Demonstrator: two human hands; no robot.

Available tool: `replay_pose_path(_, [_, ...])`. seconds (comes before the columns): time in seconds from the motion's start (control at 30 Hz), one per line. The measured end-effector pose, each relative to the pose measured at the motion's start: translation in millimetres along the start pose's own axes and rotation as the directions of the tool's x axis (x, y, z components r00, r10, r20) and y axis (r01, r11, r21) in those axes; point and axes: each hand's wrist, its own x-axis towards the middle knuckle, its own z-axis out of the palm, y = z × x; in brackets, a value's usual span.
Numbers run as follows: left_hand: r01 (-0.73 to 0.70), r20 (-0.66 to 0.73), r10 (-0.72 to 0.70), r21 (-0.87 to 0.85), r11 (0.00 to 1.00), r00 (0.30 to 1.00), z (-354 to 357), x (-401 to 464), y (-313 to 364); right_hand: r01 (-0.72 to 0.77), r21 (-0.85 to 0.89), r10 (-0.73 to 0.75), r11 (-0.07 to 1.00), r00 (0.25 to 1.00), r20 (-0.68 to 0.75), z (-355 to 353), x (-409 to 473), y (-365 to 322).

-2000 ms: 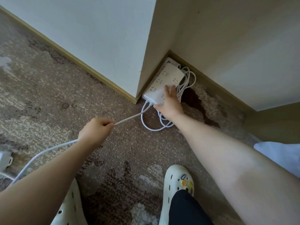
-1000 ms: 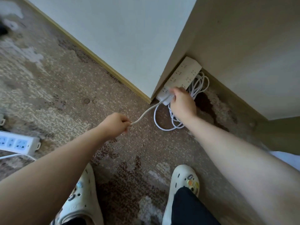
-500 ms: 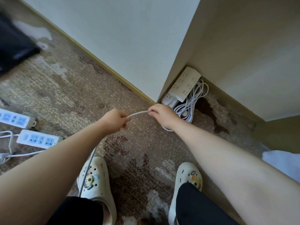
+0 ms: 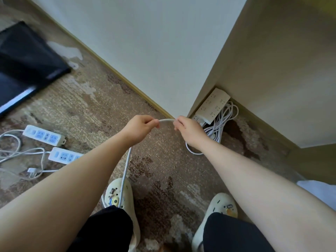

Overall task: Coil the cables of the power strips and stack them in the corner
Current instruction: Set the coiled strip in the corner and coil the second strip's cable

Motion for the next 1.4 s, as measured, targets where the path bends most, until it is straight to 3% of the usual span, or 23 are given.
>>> replay_pose_path(0.17, [0.167,-0.031,-0.171,-0.115,0.979,0.985,-23,-21,-35,-0.162,0.233,0.214,0.959,0.953,-0.216,-14,6,3])
replay_pose_path(0.23, [0.208,-0.093,-0.219,-0.121,0.971,0.971,-33,-31,-49,-0.188,0.246,0.242,0.951,0.947,-0.21,-14,5,5])
replay_pose_path(0.33, [0.164,-0.189,-0.179,-0.096,0.982,0.965,-34,-38,-42,-0.162,0.283,0.213,0.945,0.964,-0.158,-12,2,1])
replay_pose_path(0.43, [0.058,-0.19,-0.074,-0.089,0.994,0.979,-28,-36,-12,-0.079,0.345,0.144,0.935,0.975,-0.168,-16,-4,-12])
replay_pose_path(0.6, [-0.047,-0.246,-0.001,-0.191,0.98,0.969,-17,-48,18,-0.048,0.4,0.132,0.915,0.974,-0.185,-31,-21,-10])
replay_pose_path(0.73, [0.021,-0.13,-0.042,-0.159,0.987,0.991,-2,-50,16,-0.066,0.452,0.204,0.889,0.942,-0.265,-43,-27,-2])
replay_pose_path(0.83, [0.077,-0.141,-0.102,-0.172,0.982,0.985,8,-38,13,-0.085,0.513,0.254,0.854,0.929,-0.269,-41,-25,1])
replay_pose_path(1.03, [0.022,-0.038,-0.023,-0.035,0.999,0.999,54,-35,21,-0.134,0.685,0.367,0.716,0.907,-0.206,-38,-23,11])
replay_pose_path(1.13, [-0.014,-0.072,0.015,0.009,1.0,0.997,75,-28,28,-0.162,0.755,0.415,0.636,0.896,-0.157,-38,-25,19])
replay_pose_path(1.27, [-0.032,-0.121,0.042,0.086,0.996,0.992,89,-21,32,-0.262,0.814,0.362,0.518,0.93,0.069,-31,-25,22])
replay_pose_path(1.4, [-0.027,-0.09,0.044,0.176,0.984,0.995,96,-18,34,-0.273,0.828,0.353,0.489,0.931,0.098,-33,-21,21])
